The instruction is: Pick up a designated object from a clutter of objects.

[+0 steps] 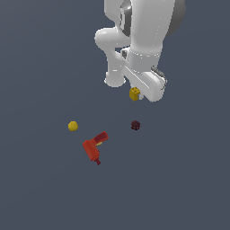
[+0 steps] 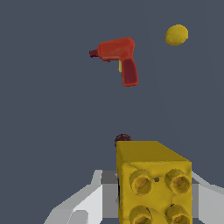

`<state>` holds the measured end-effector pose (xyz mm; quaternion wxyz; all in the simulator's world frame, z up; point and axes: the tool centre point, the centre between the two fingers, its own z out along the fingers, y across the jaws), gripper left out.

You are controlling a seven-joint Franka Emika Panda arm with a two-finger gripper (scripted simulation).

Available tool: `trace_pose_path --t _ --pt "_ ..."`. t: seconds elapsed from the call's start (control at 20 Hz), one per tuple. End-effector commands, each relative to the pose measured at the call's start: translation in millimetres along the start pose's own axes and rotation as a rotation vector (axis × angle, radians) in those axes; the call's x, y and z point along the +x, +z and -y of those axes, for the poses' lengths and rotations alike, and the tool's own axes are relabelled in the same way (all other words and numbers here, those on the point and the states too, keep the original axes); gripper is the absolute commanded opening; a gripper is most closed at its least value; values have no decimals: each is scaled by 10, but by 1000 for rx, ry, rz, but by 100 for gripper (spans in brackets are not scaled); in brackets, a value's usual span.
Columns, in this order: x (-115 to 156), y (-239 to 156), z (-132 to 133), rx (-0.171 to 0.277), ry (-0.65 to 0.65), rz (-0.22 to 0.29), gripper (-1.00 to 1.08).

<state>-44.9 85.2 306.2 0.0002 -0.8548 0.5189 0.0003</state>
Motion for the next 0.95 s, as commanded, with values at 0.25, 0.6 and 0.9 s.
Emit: trace_pose_path --t 0.25,0.6,0.9 --pt "39 -581 -287 0 0 -2 -100" --pt "58 -907 -431 0 -1 -2 -100" --pt "63 -995 -466 0 -1 -1 -100"
